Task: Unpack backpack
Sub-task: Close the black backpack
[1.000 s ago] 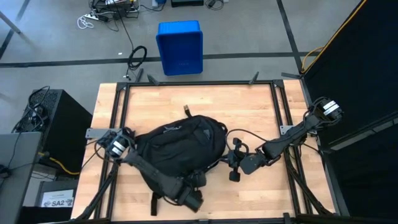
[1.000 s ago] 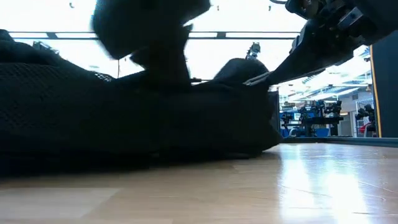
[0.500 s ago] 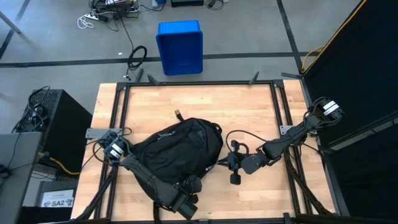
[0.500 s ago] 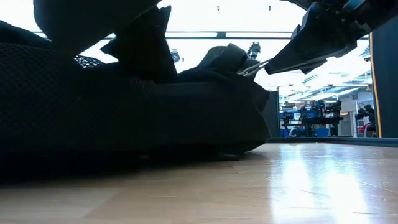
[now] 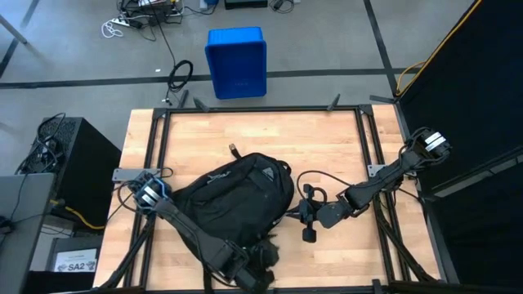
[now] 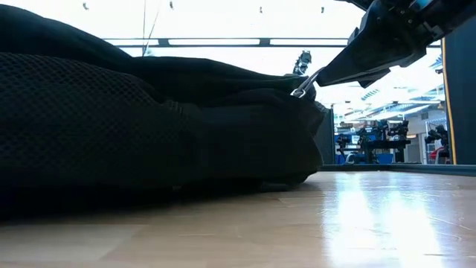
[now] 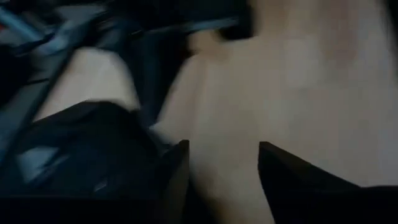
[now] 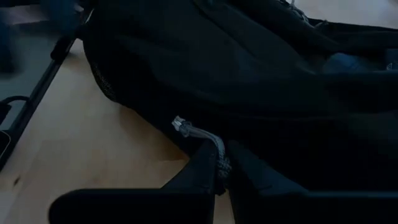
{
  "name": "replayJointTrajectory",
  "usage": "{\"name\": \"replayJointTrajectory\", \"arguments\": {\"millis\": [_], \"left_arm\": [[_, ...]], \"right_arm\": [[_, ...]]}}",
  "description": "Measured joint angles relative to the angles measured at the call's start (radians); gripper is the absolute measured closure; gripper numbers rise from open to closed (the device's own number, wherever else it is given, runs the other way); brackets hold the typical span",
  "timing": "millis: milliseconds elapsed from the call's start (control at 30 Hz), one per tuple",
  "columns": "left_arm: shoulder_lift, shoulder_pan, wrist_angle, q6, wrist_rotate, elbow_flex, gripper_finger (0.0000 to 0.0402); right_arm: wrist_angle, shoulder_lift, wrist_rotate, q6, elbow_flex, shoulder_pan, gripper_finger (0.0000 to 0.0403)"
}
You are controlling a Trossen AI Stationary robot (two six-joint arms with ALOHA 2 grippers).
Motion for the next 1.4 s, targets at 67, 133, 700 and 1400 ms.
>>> {"name": "replayJointTrajectory", "arguments": {"millis": [67,133,700,1400], "left_arm": [[0.022,0.002,0.045,0.024,0.032,0.0,0.0221],[0.041,0.006,0.023,0.009,0.039,0.0,0.0215],[0.081,0.11,-0.233,-0.321,0.138,-0.03,0.0213],[0.082,0.173,-0.233,-0.293,0.119,-0.03,0.0213]], "right_arm": [[0.0,0.0,-0.002,0.0,0.0,0.0,0.0402],[0.001,0.0,-0.004,0.001,0.0,0.0,0.0402],[0.005,0.0,-0.01,-0.02,0.024,0.027,0.0402],[-0.002,0.002,-0.004,-0.071,0.097,0.11,0.0403]]}}
